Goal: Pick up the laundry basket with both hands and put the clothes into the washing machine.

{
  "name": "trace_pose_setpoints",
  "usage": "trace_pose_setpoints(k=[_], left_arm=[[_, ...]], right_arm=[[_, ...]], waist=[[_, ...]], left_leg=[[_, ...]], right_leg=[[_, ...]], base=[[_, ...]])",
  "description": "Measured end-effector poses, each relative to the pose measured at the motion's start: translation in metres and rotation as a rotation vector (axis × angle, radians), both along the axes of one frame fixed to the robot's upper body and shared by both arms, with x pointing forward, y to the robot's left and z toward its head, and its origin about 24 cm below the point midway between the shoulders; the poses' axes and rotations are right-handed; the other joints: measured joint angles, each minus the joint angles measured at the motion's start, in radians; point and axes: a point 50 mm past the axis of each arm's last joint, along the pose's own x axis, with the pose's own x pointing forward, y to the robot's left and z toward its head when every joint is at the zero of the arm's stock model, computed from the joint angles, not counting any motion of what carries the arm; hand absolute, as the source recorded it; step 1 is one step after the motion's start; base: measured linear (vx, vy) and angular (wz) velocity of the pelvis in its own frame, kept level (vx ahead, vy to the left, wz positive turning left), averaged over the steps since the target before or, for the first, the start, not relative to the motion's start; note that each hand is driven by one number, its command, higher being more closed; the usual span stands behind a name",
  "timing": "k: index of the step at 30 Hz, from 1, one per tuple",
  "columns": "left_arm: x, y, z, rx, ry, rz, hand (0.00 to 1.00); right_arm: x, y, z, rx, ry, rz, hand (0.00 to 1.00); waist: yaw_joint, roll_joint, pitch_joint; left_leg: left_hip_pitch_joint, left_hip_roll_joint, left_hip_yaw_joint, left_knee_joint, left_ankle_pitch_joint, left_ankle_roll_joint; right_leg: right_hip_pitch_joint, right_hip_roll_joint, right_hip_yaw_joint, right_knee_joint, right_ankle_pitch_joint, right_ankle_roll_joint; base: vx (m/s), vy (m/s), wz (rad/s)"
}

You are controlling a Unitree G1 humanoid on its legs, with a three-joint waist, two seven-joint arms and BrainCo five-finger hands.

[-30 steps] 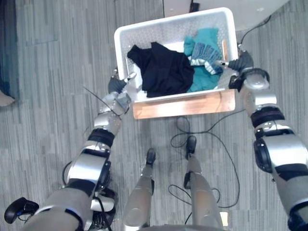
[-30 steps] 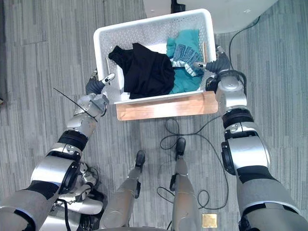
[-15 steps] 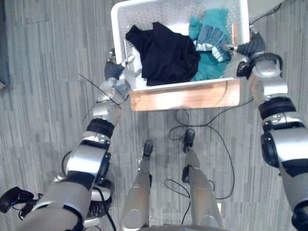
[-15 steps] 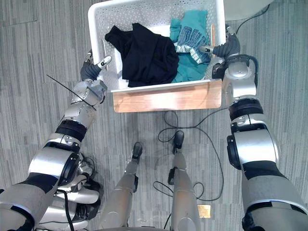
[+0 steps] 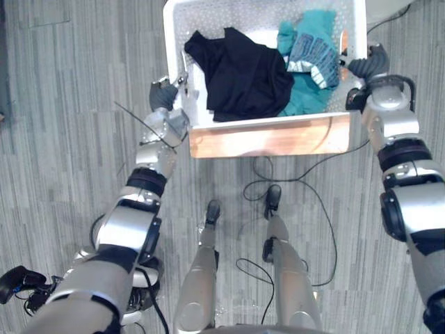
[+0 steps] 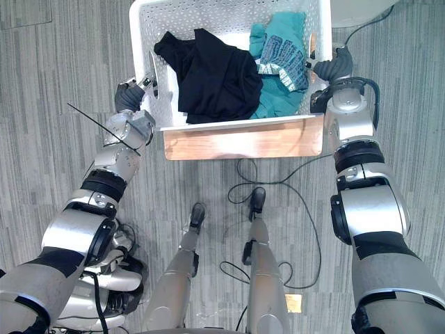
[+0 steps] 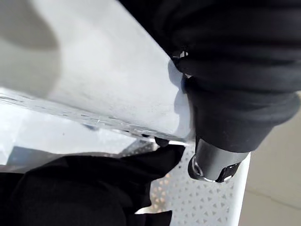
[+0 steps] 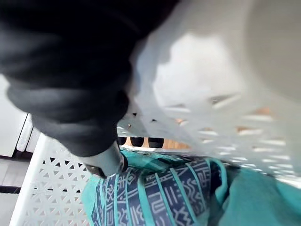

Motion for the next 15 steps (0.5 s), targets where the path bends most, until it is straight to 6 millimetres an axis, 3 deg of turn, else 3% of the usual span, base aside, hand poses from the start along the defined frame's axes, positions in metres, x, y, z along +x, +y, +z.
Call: trace_pose_setpoints(k=[15], left_arm=[[-0.009, 0.003, -0.048, 0.048, 0.147, -0.003, 1.00]], right_arm=[[0.002, 0.004, -0.044, -0.008, 0.154, -0.005, 1.00]], waist=[[-0.018, -0.003, 0.009]], left_leg=[[0.101, 0.005, 0.013, 0.000, 0.000, 0.000]], right_leg=[[0.094, 0.001, 0.001, 0.020, -0.019, -0.002]], base=[[0.04, -0.015, 0.00]])
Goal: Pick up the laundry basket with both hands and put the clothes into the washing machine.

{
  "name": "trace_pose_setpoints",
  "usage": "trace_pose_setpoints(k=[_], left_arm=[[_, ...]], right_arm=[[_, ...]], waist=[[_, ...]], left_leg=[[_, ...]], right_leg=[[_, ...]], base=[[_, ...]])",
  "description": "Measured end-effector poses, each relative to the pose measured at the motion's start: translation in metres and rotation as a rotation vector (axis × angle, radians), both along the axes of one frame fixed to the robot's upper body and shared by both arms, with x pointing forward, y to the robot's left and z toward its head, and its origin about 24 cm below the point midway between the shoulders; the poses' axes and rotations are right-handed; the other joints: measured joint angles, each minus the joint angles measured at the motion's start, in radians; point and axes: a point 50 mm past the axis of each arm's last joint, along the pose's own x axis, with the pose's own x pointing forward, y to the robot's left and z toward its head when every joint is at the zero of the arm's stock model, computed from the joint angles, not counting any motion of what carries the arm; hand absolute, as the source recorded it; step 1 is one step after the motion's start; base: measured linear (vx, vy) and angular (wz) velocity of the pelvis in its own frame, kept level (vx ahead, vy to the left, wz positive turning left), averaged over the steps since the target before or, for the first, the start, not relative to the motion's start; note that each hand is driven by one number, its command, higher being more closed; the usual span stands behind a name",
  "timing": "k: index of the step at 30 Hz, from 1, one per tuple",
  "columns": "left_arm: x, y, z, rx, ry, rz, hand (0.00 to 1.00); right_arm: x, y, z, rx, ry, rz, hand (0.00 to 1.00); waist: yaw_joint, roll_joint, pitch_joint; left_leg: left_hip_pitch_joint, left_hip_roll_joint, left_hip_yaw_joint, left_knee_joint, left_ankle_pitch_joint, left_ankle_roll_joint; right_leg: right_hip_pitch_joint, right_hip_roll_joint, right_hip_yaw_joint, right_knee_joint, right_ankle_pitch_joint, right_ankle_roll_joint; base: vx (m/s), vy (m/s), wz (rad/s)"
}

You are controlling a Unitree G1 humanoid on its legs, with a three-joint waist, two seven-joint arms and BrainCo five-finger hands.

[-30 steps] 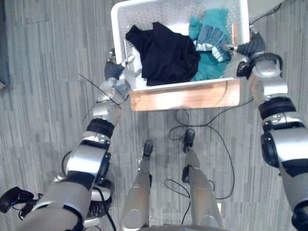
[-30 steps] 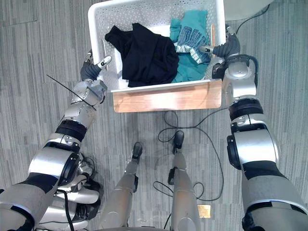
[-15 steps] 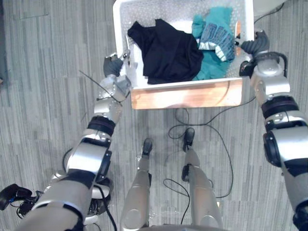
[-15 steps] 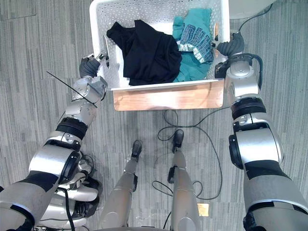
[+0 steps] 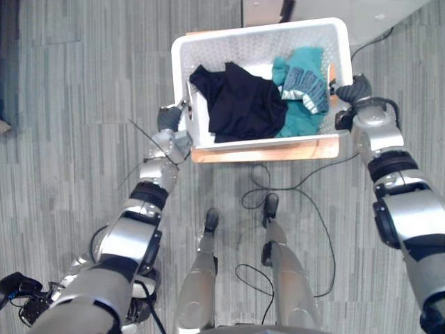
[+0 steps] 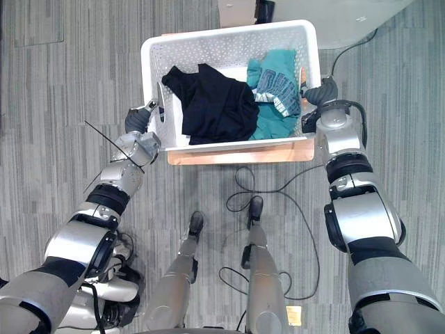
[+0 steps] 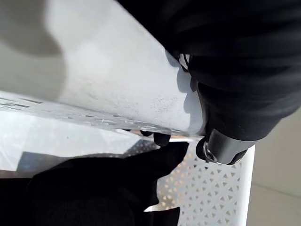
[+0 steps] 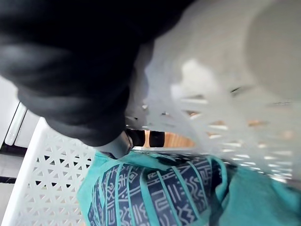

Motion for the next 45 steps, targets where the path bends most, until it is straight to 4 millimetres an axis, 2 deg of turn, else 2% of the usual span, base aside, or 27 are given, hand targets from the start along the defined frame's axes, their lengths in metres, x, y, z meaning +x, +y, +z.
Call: trace_pose_setpoints(k=[4, 10, 12, 16, 18, 20, 22, 24, 25, 26, 28, 29, 30, 31, 32, 33, 34, 36, 37, 39, 40, 41, 42, 43, 44, 45], left_arm=[[-0.002, 0.002, -0.007, 0.020, 0.022, -0.003, 1.00], [-0.019, 0.013, -0.027, 0.103, 0.017, -0.040, 1.00], [-0.033, 0.025, -0.042, 0.148, 0.025, -0.064, 1.00], [-0.059, 0.033, -0.071, 0.166, 0.066, -0.106, 1.00], [-0.079, 0.036, -0.094, 0.152, 0.112, -0.136, 1.00], [-0.092, 0.036, -0.107, 0.141, 0.143, -0.159, 1.00], [-0.110, 0.033, -0.121, 0.116, 0.172, -0.184, 1.00], [-0.128, 0.025, -0.136, 0.064, 0.207, -0.193, 1.00], [-0.139, 0.017, -0.144, 0.021, 0.217, -0.207, 1.00], [-0.145, 0.015, -0.146, 0.000, 0.218, -0.207, 1.00], [-0.165, 0.011, -0.153, -0.073, 0.223, -0.182, 1.00], [-0.168, 0.010, -0.154, -0.083, 0.222, -0.183, 1.00], [-0.173, 0.007, -0.154, -0.087, 0.213, -0.186, 1.00], [-0.174, 0.006, -0.154, -0.084, 0.210, -0.192, 1.00], [-0.175, 0.002, -0.154, -0.089, 0.206, -0.202, 1.00], [-0.176, -0.003, -0.154, -0.103, 0.203, -0.205, 1.00], [-0.176, -0.005, -0.154, -0.103, 0.200, -0.209, 1.00], [-0.174, -0.013, -0.152, -0.110, 0.187, -0.231, 1.00], [-0.173, -0.015, -0.151, -0.103, 0.181, -0.240, 1.00], [-0.170, -0.015, -0.149, -0.096, 0.173, -0.238, 1.00], [-0.171, -0.013, -0.149, -0.098, 0.175, -0.230, 1.00], [-0.174, -0.006, -0.152, -0.097, 0.187, -0.202, 1.00], [-0.177, 0.000, -0.154, -0.097, 0.196, -0.177, 1.00], [-0.178, 0.004, -0.154, -0.097, 0.193, -0.164, 1.00], [-0.180, 0.010, -0.153, -0.098, 0.189, -0.143, 1.00], [-0.180, 0.012, -0.152, -0.100, 0.184, -0.133, 1.00]], right_arm=[[-0.003, -0.005, -0.017, 0.028, 0.036, -0.012, 1.00], [-0.016, -0.009, -0.060, 0.132, 0.082, 0.002, 1.00], [-0.024, -0.006, -0.082, 0.153, 0.101, 0.030, 1.00], [-0.040, -0.006, -0.111, 0.149, 0.139, 0.062, 1.00], [-0.056, -0.009, -0.135, 0.148, 0.192, 0.084, 1.00], [-0.066, -0.014, -0.148, 0.149, 0.225, 0.092, 1.00], [-0.081, -0.019, -0.162, 0.160, 0.249, 0.094, 1.00], [-0.093, -0.026, -0.170, 0.154, 0.263, 0.092, 1.00], [-0.102, -0.032, -0.175, 0.143, 0.272, 0.082, 1.00], [-0.106, -0.034, -0.176, 0.143, 0.272, 0.079, 1.00], [-0.121, -0.037, -0.177, 0.153, 0.247, 0.093, 1.00], [-0.127, -0.038, -0.178, 0.158, 0.242, 0.090, 1.00], [-0.136, -0.042, -0.179, 0.171, 0.231, 0.083, 1.00], [-0.141, -0.044, -0.181, 0.178, 0.227, 0.074, 1.00], [-0.149, -0.047, -0.184, 0.198, 0.221, 0.050, 1.00], [-0.163, -0.051, -0.187, 0.216, 0.210, 0.020, 1.00], [-0.169, -0.053, -0.189, 0.225, 0.205, 0.007, 1.00], [-0.189, -0.058, -0.196, 0.266, 0.195, -0.059, 1.00], [-0.195, -0.058, -0.199, 0.281, 0.195, -0.078, 1.00], [-0.215, -0.051, -0.208, 0.335, 0.194, -0.128, 1.00], [-0.217, -0.048, -0.211, 0.350, 0.197, -0.131, 1.00], [-0.219, -0.040, -0.217, 0.381, 0.212, -0.129, 1.00], [-0.218, -0.033, -0.220, 0.388, 0.223, -0.119, 1.00], [-0.216, -0.028, -0.220, 0.391, 0.225, -0.109, 1.00], [-0.213, -0.021, -0.222, 0.405, 0.224, -0.098, 1.00], [-0.212, -0.019, -0.221, 0.407, 0.222, -0.092, 1.00]], waist=[[0.000, 0.000, 0.000], [-0.003, 0.001, 0.000], [-0.002, 0.003, -0.001], [-0.002, 0.003, -0.007], [-0.007, 0.004, -0.035], [-0.014, 0.008, -0.058], [-0.018, 0.009, -0.072], [-0.017, 0.004, -0.074], [-0.004, 0.008, -0.081], [0.002, 0.013, -0.089], [0.013, 0.030, -0.134], [0.018, 0.029, -0.148], [0.024, 0.027, -0.168], [0.024, 0.024, -0.174], [0.021, 0.010, -0.187], [0.016, -0.002, -0.210], [0.011, -0.006, -0.219], [-0.013, -0.009, -0.223], [-0.013, -0.010, -0.223], [-0.016, -0.011, -0.222], [-0.014, -0.016, -0.221], [0.003, -0.036, -0.219], [0.034, -0.028, -0.217], [0.054, -0.026, -0.217], [0.073, -0.033, -0.222], [0.076, -0.034, -0.224]], left_leg=[[0.050, 0.001, 0.002, 0.000, 0.000, 0.000], [0.154, 0.002, 0.014, 0.002, -0.003, 0.004], [0.201, 0.006, 0.031, 0.012, -0.027, 0.036], [0.254, 0.006, 0.059, 0.051, -0.072, 0.049], [0.273, 0.011, 0.083, 0.084, -0.104, 0.051], [0.283, 0.017, 0.093, 0.114, -0.130, 0.053], [0.302, 0.028, 0.110, 0.194, -0.169, 0.053], [0.298, 0.016, 0.101, 0.378, -0.190, 0.055], [0.283, 0.001, 0.067, 0.519, -0.192, 0.057], [0.275, -0.009, 0.035, 0.591, -0.192, 0.057], [0.255, -0.052, -0.115, 0.775, -0.197, 0.049], [0.258, -0.062, -0.145, 0.798, -0.203, 0.041], [0.278, -0.073, -0.195, 0.817, -0.228, 0.009], [0.292, -0.073, -0.210, 0.809, -0.244, 0.001], [0.330, -0.075, -0.221, 0.766, -0.280, 0.009], [0.359, -0.073, -0.220, 0.700, -0.321, 0.041], [0.374, -0.071, -0.216, 0.661, -0.342, 0.055], [0.431, -0.051, -0.149, 0.516, -0.407, 0.107], [0.436, -0.053, -0.128, 0.494, -0.418, 0.123], [0.443, -0.077, -0.086, 0.457, -0.477, 0.175], [0.442, -0.086, -0.073, 0.459, -0.492, 0.183], [0.441, -0.106, -0.013, 0.468, -0.488, 0.195], [0.439, -0.082, 0.057, 0.470, -0.473, 0.219], [0.437, -0.073, 0.098, 0.468, -0.467, 0.226], [0.438, -0.063, 0.177, 0.445, -0.445, 0.231], [0.440, -0.060, 0.204, 0.428, -0.432, 0.230]], right_leg=[[0.052, 0.001, 0.000, 0.000, -0.009, -0.001], [0.146, 0.005, 0.010, 0.012, -0.030, -0.001], [0.190, 0.020, 0.025, 0.009, -0.034, -0.002], [0.254, 0.041, 0.065, -0.021, -0.033, 0.003], [0.282, 0.055, 0.092, -0.037, -0.029, 0.005], [0.300, 0.065, 0.105, -0.040, -0.030, 0.006], [0.334, 0.083, 0.133, -0.024, -0.054, 0.007], [0.377, 0.088, 0.179, 0.027, -0.092, 0.006], [0.398, 0.095, 0.216, 0.066, -0.118, 0.006], [0.404, 0.105, 0.241, 0.085, -0.128, 0.004], [0.402, 0.169, 0.334, 0.139, -0.152, 0.002], [0.396, 0.185, 0.358, 0.145, -0.153, 0.003], [0.389, 0.218, 0.410, 0.147, -0.153, 0.003], [0.388, 0.230, 0.434, 0.147, -0.150, 0.007], [0.382, 0.245, 0.482, 0.147, -0.139, 0.016], [0.358, 0.254, 0.525, 0.148, -0.125, 0.031], [0.346, 0.257, 0.545, 0.148, -0.118, 0.039], [0.314, 0.264, 0.612, 0.145, -0.081, 0.062], [0.305, 0.264, 0.628, 0.145, -0.074, 0.072], [0.282, 0.257, 0.684, 0.126, -0.046, 0.112], [0.281, 0.253, 0.694, 0.111, -0.048, 0.111], [0.282, 0.220, 0.660, 0.067, -0.062, 0.081], [0.261, 0.189, 0.529, 0.061, -0.133, -0.010], [0.228, 0.166, 0.417, 0.107, -0.142, -0.007], [0.178, 0.094, 0.188, 0.242, -0.158, -0.034], [0.168, 0.059, 0.104, 0.318, -0.175, -0.058]], base=[[0.04, 0.000, 0.00], [0.03, 0.009, -0.06], [0.01, 0.016, -0.25], [0.01, 0.025, -0.33], [0.04, 0.044, -0.38], [0.07, 0.040, -0.36], [0.08, 0.045, -0.47], [0.07, 0.028, -0.66], [0.05, 0.042, -0.86], [0.03, 0.095, -1.18], [0.00, 0.133, -1.42], [-0.05, 0.138, -1.50], [-0.06, 0.122, -1.18], [-0.08, 0.165, -1.36], [-0.09, 0.173, -1.24], [-0.10, 0.171, -1.18], [-0.13, 0.173, -1.12], [-0.17, 0.198, -0.94], [-0.24, 0.224, -0.76], [-0.27, 0.209, -0.64], [-0.29, 0.176, -0.90], [-0.31, 0.147, -1.36], [-0.31, 0.121, -1.55], [-0.28, 0.108, -1.57], [-0.19, 0.068, -1.10], [-0.21, 0.043, -1.12]])
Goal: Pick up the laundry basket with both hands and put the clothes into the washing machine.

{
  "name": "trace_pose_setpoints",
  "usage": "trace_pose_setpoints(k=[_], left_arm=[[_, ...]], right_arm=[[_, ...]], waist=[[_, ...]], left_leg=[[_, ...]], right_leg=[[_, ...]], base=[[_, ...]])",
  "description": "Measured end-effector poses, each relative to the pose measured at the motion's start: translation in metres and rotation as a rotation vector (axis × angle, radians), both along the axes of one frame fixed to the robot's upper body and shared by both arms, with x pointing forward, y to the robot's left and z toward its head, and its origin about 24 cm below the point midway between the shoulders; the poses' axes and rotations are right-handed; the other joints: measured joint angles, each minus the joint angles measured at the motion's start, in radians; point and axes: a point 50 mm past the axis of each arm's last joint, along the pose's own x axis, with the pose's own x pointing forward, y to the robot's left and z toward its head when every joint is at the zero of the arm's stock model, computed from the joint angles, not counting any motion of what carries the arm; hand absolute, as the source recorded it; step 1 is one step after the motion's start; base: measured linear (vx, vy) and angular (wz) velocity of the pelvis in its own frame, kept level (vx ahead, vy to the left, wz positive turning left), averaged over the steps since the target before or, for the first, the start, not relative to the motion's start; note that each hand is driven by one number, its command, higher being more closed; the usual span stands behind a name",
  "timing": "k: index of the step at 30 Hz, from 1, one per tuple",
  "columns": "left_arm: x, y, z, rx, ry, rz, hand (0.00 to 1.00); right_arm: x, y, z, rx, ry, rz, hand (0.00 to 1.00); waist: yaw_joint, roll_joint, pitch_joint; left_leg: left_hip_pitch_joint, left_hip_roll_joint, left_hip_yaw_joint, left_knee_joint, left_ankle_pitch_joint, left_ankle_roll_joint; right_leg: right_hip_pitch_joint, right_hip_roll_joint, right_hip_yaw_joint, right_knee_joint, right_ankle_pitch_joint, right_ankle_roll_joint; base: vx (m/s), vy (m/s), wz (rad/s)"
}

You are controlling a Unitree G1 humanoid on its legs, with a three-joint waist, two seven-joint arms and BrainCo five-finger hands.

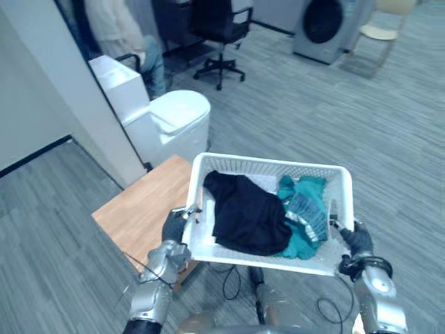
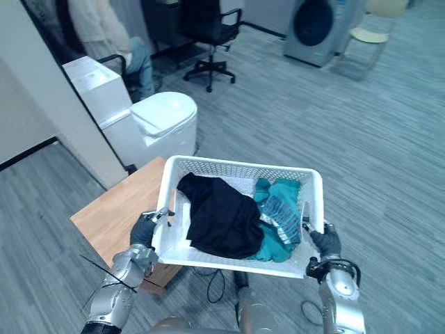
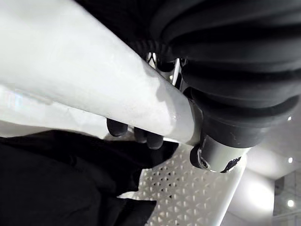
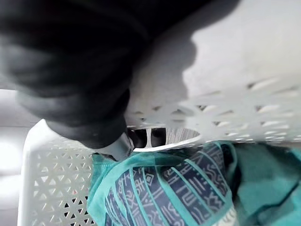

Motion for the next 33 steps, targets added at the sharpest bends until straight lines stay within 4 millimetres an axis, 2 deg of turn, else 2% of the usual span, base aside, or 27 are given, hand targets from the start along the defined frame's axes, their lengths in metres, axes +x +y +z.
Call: trace_pose_setpoints(k=[1, 2, 4, 6, 7, 8, 10, 11, 13, 14, 15, 16, 17, 18, 19, 20, 21, 22, 23, 24, 25, 26, 27, 28, 30, 32, 33], left_arm=[[0.000, 0.000, 0.003, -0.017, -0.015, 0.024, 1.00], [-0.001, 0.001, 0.005, -0.022, -0.022, 0.046, 1.00], [-0.004, 0.007, 0.011, -0.022, -0.046, 0.094, 1.00], [-0.006, 0.013, 0.011, -0.016, -0.051, 0.121, 1.00], [-0.008, 0.015, 0.010, -0.009, -0.041, 0.127, 1.00], [-0.010, 0.012, 0.002, -0.026, -0.008, 0.135, 1.00], [-0.015, 0.009, -0.006, -0.042, 0.032, 0.145, 1.00], [-0.017, 0.011, -0.011, -0.037, 0.053, 0.148, 1.00], [-0.016, 0.011, -0.013, -0.033, 0.061, 0.143, 1.00], [-0.014, 0.010, -0.017, -0.036, 0.080, 0.141, 1.00], [-0.014, 0.010, -0.018, -0.040, 0.085, 0.144, 1.00], [-0.014, 0.009, -0.017, -0.048, 0.083, 0.147, 1.00], [-0.016, 0.012, -0.017, -0.043, 0.082, 0.154, 1.00], [-0.020, 0.017, -0.017, -0.045, 0.085, 0.173, 1.00], [-0.023, 0.021, -0.017, -0.050, 0.085, 0.191, 1.00], [-0.029, 0.026, -0.016, -0.053, 0.071, 0.216, 1.00], [-0.029, 0.025, -0.014, -0.057, 0.056, 0.211, 1.00], [-0.029, 0.026, -0.013, -0.058, 0.054, 0.215, 1.00], [-0.031, 0.028, -0.014, -0.064, 0.059, 0.224, 1.00], [-0.033, 0.029, -0.015, -0.079, 0.061, 0.245, 1.00], [-0.036, 0.029, -0.016, -0.086, 0.065, 0.260, 1.00], [-0.042, 0.031, -0.017, -0.089, 0.070, 0.278, 1.00], [-0.045, 0.031, -0.017, -0.088, 0.074, 0.281, 1.00], [-0.051, 0.033, -0.017, -0.083, 0.079, 0.290, 1.00], [-0.051, 0.031, -0.016, -0.097, 0.076, 0.307, 1.00], [-0.052, 0.032, -0.016, -0.094, 0.079, 0.319, 1.00], [-0.054, 0.034, -0.013, -0.082, 0.071, 0.312, 1.00]], right_arm=[[0.004, 0.003, 0.002, 0.001, -0.011, 0.007, 1.00], [0.009, 0.006, 0.004, 0.003, -0.022, 0.014, 1.00], [0.019, 0.014, 0.009, 0.009, -0.049, 0.042, 1.00], [0.030, 0.020, 0.008, 0.014, -0.042, 0.072, 1.00], [0.034, 0.021, 0.003, 0.016, -0.021, 0.082, 1.00], [0.037, 0.018, 0.000, 0.003, 0.004, 0.087, 1.00], [0.038, 0.015, -0.005, -0.023, 0.041, 0.107, 1.00], [0.039, 0.016, -0.006, -0.024, 0.048, 0.115, 1.00], [0.037, 0.016, -0.010, -0.019, 0.066, 0.111, 1.00], [0.036, 0.015, -0.013, -0.017, 0.080, 0.107, 1.00], [0.036, 0.015, -0.013, -0.018, 0.079, 0.107, 1.00], [0.036, 0.016, -0.012, -0.019, 0.076, 0.108, 1.00], [0.037, 0.018, -0.011, -0.023, 0.071, 0.117, 1.00], [0.037, 0.024, -0.009, -0.025, 0.060, 0.137, 1.00], [0.038, 0.028, -0.008, -0.021, 0.051, 0.149, 1.00], [0.043, 0.034, -0.003, -0.028, 0.031, 0.176, 1.00], [0.050, 0.033, 0.003, -0.045, 0.013, 0.187, 1.00], [0.056, 0.034, 0.006, -0.056, 0.011, 0.199, 1.00], [0.064, 0.037, 0.007, -0.069, 0.016, 0.222, 1.00], [0.066, 0.039, 0.009, -0.074, 0.011, 0.238, 1.00], [0.066, 0.042, 0.009, -0.075, 0.012, 0.247, 1.00], [0.066, 0.045, 0.008, -0.075, 0.016, 0.260, 1.00], [0.065, 0.045, 0.007, -0.074, 0.019, 0.262, 1.00], [0.064, 0.049, 0.005, -0.072, 0.024, 0.272, 1.00], [0.064, 0.049, 0.007, -0.081, 0.013, 0.274, 1.00], [0.061, 0.051, 0.008, -0.091, 0.005, 0.278, 1.00], [0.055, 0.052, 0.006, -0.074, 0.007, 0.269, 1.00]], waist=[[0.000, 0.008, -0.004], [0.001, 0.015, -0.005], [0.001, 0.007, -0.016], [0.000, -0.011, -0.043], [-0.007, -0.024, -0.066], [-0.012, 0.004, -0.087], [-0.016, 0.035, -0.106], [-0.023, 0.041, -0.111], [-0.032, 0.032, -0.108], [-0.032, 0.027, -0.100], [-0.027, 0.041, -0.065], [-0.023, 0.053, -0.047], [-0.010, 0.074, -0.024], [0.023, 0.085, -0.013], [0.034, 0.071, -0.012], [0.044, 0.051, -0.014], [0.060, 0.049, -0.010], [0.067, 0.046, -0.002], [0.087, 0.045, 0.002], [0.103, 0.056, 0.002], [0.108, 0.062, 0.001], [0.107, 0.068, -0.002], [0.110, 0.060, -0.002], [0.110, 0.027, -0.019], [0.111, 0.003, -0.026], [0.114, 0.005, -0.027], [0.110, 0.003, -0.026]], left_leg=[[0.009, 0.016, 0.054, -0.032, 0.024, -0.002], [0.015, 0.023, 0.076, -0.047, 0.042, -0.002], [0.015, 0.035, 0.130, -0.068, 0.057, -0.011], [-0.004, 0.042, 0.183, -0.075, 0.057, -0.021], [-0.022, 0.043, 0.192, -0.073, 0.056, -0.046], [-0.039, 0.059, 0.173, -0.078, 0.055, -0.063], [-0.051, 0.098, 0.143, -0.094, 0.071, -0.077], [-0.053, 0.124, 0.146, -0.101, 0.075, -0.084], [-0.084, 0.154, 0.138, -0.047, 0.076, -0.085], [-0.114, 0.169, 0.117, 0.056, 0.076, -0.085], [-0.141, 0.196, 0.085, 0.217, 0.081, -0.087], [-0.160, 0.209, 0.061, 0.311, 0.096, -0.065], [-0.223, 0.224, 0.015, 0.504, 0.180, 0.071], [-0.282, 0.205, -0.030, 0.620, 0.324, 0.113], [-0.303, 0.188, -0.050, 0.658, 0.406, 0.092], [-0.367, 0.130, -0.097, 0.711, 0.415, 0.017], [-0.427, 0.048, -0.138, 0.643, 0.253, -0.061], [-0.445, 0.018, -0.144, 0.570, 0.218, -0.071], [-0.475, -0.010, -0.134, 0.384, 0.198, -0.083], [-0.489, 0.004, -0.110, 0.181, 0.208, -0.093], [-0.488, 0.015, -0.101, 0.080, 0.223, -0.109], [-0.484, 0.031, -0.089, -0.069, 0.280, -0.124], [-0.476, 0.029, -0.076, -0.083, 0.324, -0.120], [-0.457, 0.000, -0.013, -0.088, 0.402, -0.061], [-0.454, -0.042, 0.038, -0.010, 0.361, 0.008], [-0.436, -0.067, 0.066, 0.085, 0.343, 0.026], [-0.350, -0.097, 0.059, 0.050, 0.291, 0.042]], right_leg=[[0.002, -0.061, -0.099, 0.149, -0.054, -0.029], [0.020, -0.092, -0.122, 0.229, -0.108, -0.023], [0.110, -0.152, -0.114, 0.316, -0.188, 0.013], [0.149, -0.192, -0.121, 0.274, -0.254, 0.057], [0.172, -0.186, -0.146, 0.171, -0.267, 0.119], [0.197, -0.136, -0.147, 0.064, -0.232, 0.140], [0.238, -0.065, -0.134, -0.081, -0.152, 0.121], [0.258, -0.026, -0.112, -0.165, -0.104, 0.110], [0.277, 0.006, -0.100, -0.230, -0.071, 0.096], [0.298, 0.028, -0.089, -0.248, -0.067, 0.089], [0.349, 0.054, -0.079, -0.253, -0.074, 0.079], [0.375, 0.071, -0.070, -0.250, -0.083, 0.068], [0.402, 0.103, -0.045, -0.227, -0.108, 0.043], [0.409, 0.116, -0.005, -0.207, -0.140, 0.019], [0.419, 0.112, 0.010, -0.208, -0.154, 0.007], [0.413, 0.096, 0.050, -0.206, -0.165, 0.003], [0.391, 0.081, 0.082, -0.198, -0.170, 0.006], [0.384, 0.072, 0.096, -0.195, -0.173, 0.007], [0.380, 0.061, 0.118, -0.209, -0.174, 0.009], [0.393, 0.060, 0.131, -0.227, -0.183, 0.012], [0.404, 0.059, 0.131, -0.230, -0.197, 0.014], [0.425, 0.055, 0.131, -0.215, -0.237, 0.027], [0.434, 0.042, 0.133, -0.201, -0.264, 0.036], [0.448, -0.007, 0.140, -0.170, -0.315, 0.071], [0.450, -0.065, 0.144, -0.111, -0.324, 0.104], [0.417, -0.089, 0.156, 0.080, -0.297, 0.142], [0.340, -0.094, 0.153, 0.340, -0.232, 0.141]], base=[[-0.12, -0.004, -0.82], [-0.10, -0.007, -0.96], [-0.07, -0.043, -0.98], [-0.06, -0.130, -0.90], [0.01, -0.155, -0.77], [0.04, -0.144, -0.71], [0.06, -0.111, -0.73], [0.09, -0.164, -0.80], [0.07, -0.144, -0.49], [0.07, -0.109, -0.36], [0.09, -0.103, -0.39], [0.10, -0.079, -0.52], [0.05, -0.025, -0.80], [0.07, -0.017, -0.89], [0.13, 0.025, -0.86], [0.21, 0.026, -0.59], [0.19, 0.039, -0.51], [0.18, 0.005, -0.55], [0.23, 0.021, -0.61], [0.28, 0.039, -0.53], [0.37, 0.082, -0.29], [0.35, 0.096, -0.10], [0.64, 0.173, -0.04], [0.60, 0.163, 0.01], [0.68, 0.203, -0.04], [0.56, 0.207, -0.15], [0.52, 0.211, 0.01]])
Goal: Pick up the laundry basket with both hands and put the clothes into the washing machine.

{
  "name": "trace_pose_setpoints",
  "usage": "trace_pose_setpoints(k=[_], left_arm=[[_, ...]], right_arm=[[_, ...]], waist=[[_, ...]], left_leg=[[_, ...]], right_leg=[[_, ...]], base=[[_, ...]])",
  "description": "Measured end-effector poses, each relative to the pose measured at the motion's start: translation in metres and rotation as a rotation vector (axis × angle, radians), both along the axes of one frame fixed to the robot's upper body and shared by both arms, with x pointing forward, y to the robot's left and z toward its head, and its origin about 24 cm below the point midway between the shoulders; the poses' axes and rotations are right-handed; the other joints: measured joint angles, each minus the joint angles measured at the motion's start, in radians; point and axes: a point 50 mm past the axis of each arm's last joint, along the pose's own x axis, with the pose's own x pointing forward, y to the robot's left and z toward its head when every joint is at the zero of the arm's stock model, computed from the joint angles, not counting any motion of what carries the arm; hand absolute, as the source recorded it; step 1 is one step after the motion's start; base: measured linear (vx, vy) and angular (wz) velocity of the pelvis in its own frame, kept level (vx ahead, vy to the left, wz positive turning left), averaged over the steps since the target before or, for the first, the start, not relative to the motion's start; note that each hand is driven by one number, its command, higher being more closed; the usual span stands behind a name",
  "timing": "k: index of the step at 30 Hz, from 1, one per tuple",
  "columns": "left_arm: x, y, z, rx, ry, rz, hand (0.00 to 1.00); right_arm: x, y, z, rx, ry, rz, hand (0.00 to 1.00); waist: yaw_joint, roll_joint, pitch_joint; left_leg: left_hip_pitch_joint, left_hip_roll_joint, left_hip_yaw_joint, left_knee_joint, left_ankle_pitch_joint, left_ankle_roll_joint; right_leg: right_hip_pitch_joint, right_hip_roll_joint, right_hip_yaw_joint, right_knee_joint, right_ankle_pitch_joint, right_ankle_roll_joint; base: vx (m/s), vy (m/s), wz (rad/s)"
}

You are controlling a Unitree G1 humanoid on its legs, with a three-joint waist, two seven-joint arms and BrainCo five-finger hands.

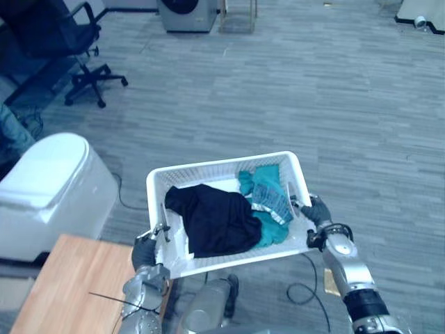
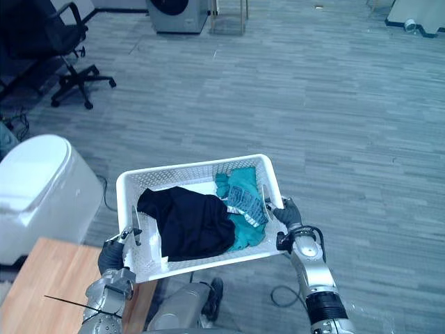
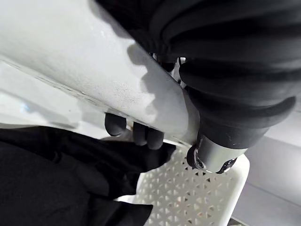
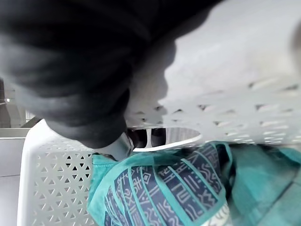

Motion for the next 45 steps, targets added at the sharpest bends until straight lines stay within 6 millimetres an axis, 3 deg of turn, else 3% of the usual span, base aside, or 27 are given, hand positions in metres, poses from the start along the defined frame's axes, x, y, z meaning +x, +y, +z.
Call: trace_pose_setpoints(k=[2, 3, 5, 7, 10, 12, 14, 16, 17, 18, 19, 20, 21, 22, 25, 26, 27, 28, 30, 32, 33, 34, 37, 41, 42, 44, 45], left_arm=[[0.003, -0.002, 0.009, 0.024, -0.032, -0.035, 1.00], [0.006, -0.002, 0.012, 0.035, -0.041, -0.053, 1.00], [0.011, -0.008, 0.013, 0.035, -0.044, -0.082, 1.00], [0.016, -0.011, 0.015, 0.046, -0.049, -0.110, 1.00], [0.023, -0.010, 0.022, 0.065, -0.076, -0.125, 1.00], [0.026, -0.005, 0.027, 0.097, -0.101, -0.134, 1.00], [0.023, -0.006, 0.016, 0.080, -0.058, -0.128, 1.00], [0.023, -0.014, 0.008, 0.044, -0.026, -0.122, 1.00], [0.021, -0.017, 0.003, 0.020, -0.009, -0.120, 1.00], [0.014, -0.017, -0.004, 0.003, 0.027, -0.105, 1.00], [0.011, -0.019, -0.005, -0.003, 0.023, -0.120, 1.00], [0.011, -0.019, -0.003, -0.003, 0.015, -0.119, 1.00], [0.009, -0.015, -0.003, 0.008, 0.015, -0.117, 1.00], [0.008, -0.011, -0.002, 0.020, 0.012, -0.117, 1.00], [0.008, -0.012, -0.002, 0.006, 0.007, -0.111, 1.00], [0.008, -0.014, -0.003, -0.001, 0.007, -0.111, 1.00], [0.007, -0.017, -0.004, -0.016, 0.011, -0.106, 1.00], [0.006, -0.015, -0.007, -0.009, 0.026, -0.108, 1.00], [0.011, -0.018, 0.000, -0.007, 0.010, -0.118, 1.00], [0.008, -0.018, 0.001, -0.002, 0.013, -0.114, 1.00], [0.008, -0.018, 0.003, 0.003, 0.011, -0.115, 1.00], [0.009, -0.019, 0.006, 0.007, -0.003, -0.118, 1.00], [0.016, -0.019, 0.019, 0.045, -0.054, -0.150, 1.00], [0.029, -0.030, 0.021, 0.070, -0.061, -0.238, 1.00], [0.039, -0.029, 0.026, 0.092, -0.080, -0.257, 1.00], [0.043, -0.025, 0.030, 0.114, -0.097, -0.264, 1.00], [0.043, -0.026, 0.028, 0.105, -0.088, -0.259, 1.00]], right_arm=[[-0.012, -0.004, 0.001, 0.025, -0.019, -0.039, 1.00], [-0.014, -0.006, 0.001, 0.035, -0.022, -0.056, 1.00], [-0.019, -0.012, -0.002, 0.035, -0.013, -0.084, 1.00], [-0.024, -0.016, -0.003, 0.041, -0.012, -0.109, 1.00], [-0.030, -0.017, 0.006, 0.050, -0.054, -0.123, 1.00], [-0.029, -0.013, 0.006, 0.076, -0.062, -0.132, 1.00], [-0.032, -0.013, -0.002, 0.077, -0.026, -0.135, 1.00], [-0.033, -0.021, -0.003, 0.038, -0.007, -0.130, 1.00], [-0.034, -0.024, -0.004, 0.019, 0.000, -0.127, 1.00], [-0.037, -0.020, -0.007, 0.007, 0.020, -0.097, 1.00], [-0.040, -0.023, -0.006, 0.001, 0.019, -0.102, 1.00], [-0.040, -0.022, -0.006, 0.004, 0.016, -0.105, 1.00], [-0.040, -0.023, -0.005, 0.006, 0.015, -0.110, 1.00], [-0.038, -0.018, -0.005, 0.016, 0.012, -0.098, 1.00], [-0.031, -0.018, 0.001, 0.005, -0.007, -0.083, 1.00], [-0.030, -0.019, 0.002, -0.001, -0.012, -0.082, 1.00], [-0.030, -0.022, 0.003, -0.011, -0.011, -0.084, 1.00], [-0.031, -0.021, -0.003, 0.005, 0.010, -0.099, 1.00], [-0.029, -0.024, 0.001, -0.017, 0.004, -0.101, 1.00], [-0.029, -0.023, 0.004, -0.023, -0.010, -0.095, 1.00], [-0.031, -0.021, 0.005, -0.018, -0.014, -0.093, 1.00], [-0.031, -0.020, 0.007, -0.013, -0.025, -0.092, 1.00], [-0.033, -0.021, 0.009, 0.018, -0.049, -0.134, 1.00], [-0.049, -0.031, 0.005, 0.034, -0.037, -0.205, 1.00], [-0.052, -0.033, 0.007, 0.046, -0.048, -0.228, 1.00], [-0.051, -0.030, 0.007, 0.067, -0.052, -0.233, 1.00], [-0.051, -0.030, 0.006, 0.064, -0.049, -0.233, 1.00]], waist=[[-0.049, -0.009, 0.002], [-0.097, -0.016, 0.003], [-0.123, 0.010, 0.007], [-0.144, 0.032, 0.012], [-0.163, 0.020, 0.001], [-0.170, -0.007, -0.028], [-0.193, 0.025, -0.064], [-0.197, 0.086, -0.073], [-0.194, 0.100, -0.063], [-0.180, 0.097, -0.052], [-0.171, 0.118, -0.041], [-0.162, 0.121, -0.031], [-0.129, 0.107, -0.024], [-0.099, 0.091, -0.016], [-0.067, 0.058, -0.013], [-0.067, 0.062, -0.016], [-0.062, 0.075, -0.033], [-0.068, 0.035, -0.041], [-0.081, 0.023, -0.054], [-0.073, 0.008, -0.054], [-0.065, 0.001, -0.060], [-0.066, 0.001, -0.061], [-0.117, 0.006, -0.056], [-0.167, 0.042, -0.038], [-0.202, 0.046, -0.039], [-0.209, 0.014, -0.051], [-0.219, 0.010, -0.054]], left_leg=[[0.147, -0.062, -0.063, -0.084, -0.112, 0.040], [0.197, -0.094, -0.101, -0.079, -0.127, 0.063], [0.294, -0.084, -0.137, -0.122, -0.131, 0.070], [0.395, -0.057, -0.189, -0.170, -0.138, 0.057], [0.534, -0.023, -0.230, -0.235, -0.170, 0.005], [0.604, -0.009, -0.267, -0.252, -0.212, -0.040], [0.629, 0.041, -0.328, -0.194, -0.231, -0.070], [0.534, 0.060, -0.367, 0.071, -0.133, -0.198], [0.482, 0.041, -0.349, 0.216, 0.028, -0.275], [0.397, 0.022, -0.285, 0.396, 0.371, -0.338], [0.273, 0.029, -0.246, 0.674, 0.376, -0.367], [0.210, 0.035, -0.224, 0.792, 0.306, -0.327], [0.088, 0.049, -0.173, 0.909, 0.175, -0.213], [-0.021, 0.072, -0.138, 0.905, 0.068, -0.153], [-0.188, 0.097, -0.161, 0.451, -0.068, -0.143], [-0.184, 0.098, -0.186, 0.299, -0.066, -0.148], [-0.155, 0.109, -0.200, 0.070, 0.068, -0.175], [-0.139, 0.061, -0.168, 0.072, 0.039, -0.144], [-0.132, 0.021, -0.058, 0.207, -0.050, -0.060], [-0.091, -0.019, 0.002, 0.304, -0.062, -0.050], [0.020, -0.063, 0.002, 0.216, -0.109, -0.001], [0.079, -0.080, -0.006, 0.158, -0.142, 0.005], [0.284, -0.152, -0.061, -0.029, -0.194, 0.038], [0.523, -0.113, -0.204, -0.214, -0.195, 0.038], [0.591, -0.083, -0.245, -0.267, -0.204, 0.021], [0.641, -0.080, -0.270, -0.292, -0.233, -0.022], [0.666, -0.069, -0.288, -0.283, -0.242, -0.026]], right_leg=[[-0.146, -0.007, 0.010, 0.394, 0.187, -0.039], [-0.232, 0.008, 0.036, 0.572, 0.163, -0.034], [-0.349, 0.036, -0.006, 0.633, 0.106, -0.051], [-0.416, 0.036, -0.084, 0.538, 0.048, -0.041], [-0.445, 0.025, -0.220, 0.108, 0.035, -0.037], [-0.398, 0.061, -0.301, -0.360, 0.150, -0.079], [-0.368, 0.107, -0.299, -0.358, 0.290, -0.139], [-0.326, 0.147, -0.362, -0.296, 0.193, -0.168], [-0.281, 0.157, -0.358, -0.289, 0.156, -0.176], [-0.173, 0.168, -0.315, -0.339, 0.109, -0.168], [-0.056, 0.192, -0.288, -0.402, 0.071, -0.154], [-0.005, 0.207, -0.267, -0.422, 0.060, -0.158], [0.079, 0.210, -0.217, -0.463, 0.035, -0.148], [0.151, 0.191, -0.171, -0.501, 0.009, -0.133], [0.240, 0.098, -0.100, -0.525, -0.085, -0.068], [0.260, 0.076, -0.086, -0.521, -0.111, -0.046], [0.295, 0.039, -0.061, -0.494, -0.168, -0.008], [0.303, -0.012, -0.043, -0.475, -0.185, -0.006], [0.307, -0.088, 0.017, -0.365, -0.104, 0.042], [0.267, -0.124, 0.074, -0.145, -0.011, 0.070], [0.155, -0.131, 0.113, 0.116, 0.149, 0.049], [0.086, -0.128, 0.123, 0.254, 0.208, 0.002], [-0.190, -0.083, 0.073, 0.663, 0.136, -0.059], [-0.360, 0.022, -0.160, 0.434, -0.050, -0.062], [-0.367, 0.037, -0.305, 0.123, -0.034, -0.059], [-0.367, 0.083, -0.364, -0.228, 0.068, -0.094], [-0.356, 0.101, -0.354, -0.228, 0.118, -0.133]], base=[[0.54, 0.186, 0.73], [0.46, 0.074, 1.02], [0.60, 0.067, 0.64], [0.66, 0.059, 0.50], [0.61, -0.022, 0.36], [0.74, -0.124, 0.32], [0.82, -0.170, 0.41], [0.80, -0.115, 0.20], [0.65, -0.068, -0.11], [0.82, -0.061, -0.20], [0.80, -0.035, -0.32], [0.74, 0.031, -0.56], [0.71, 0.104, -0.95], [0.84, 0.181, -1.03], [0.82, 0.289, -0.82], [0.63, 0.299, -0.63], [0.64, 0.345, -0.35], [0.83, 0.403, -0.12], [0.90, 0.464, -0.05], [0.67, 0.417, -0.45], [0.59, 0.376, -0.47], [0.59, 0.355, -0.30], [0.56, 0.262, 0.21], [0.61, 0.141, 0.51], [0.58, 0.054, 0.73], [0.60, 0.003, 0.53], [0.70, -0.040, 0.62]])
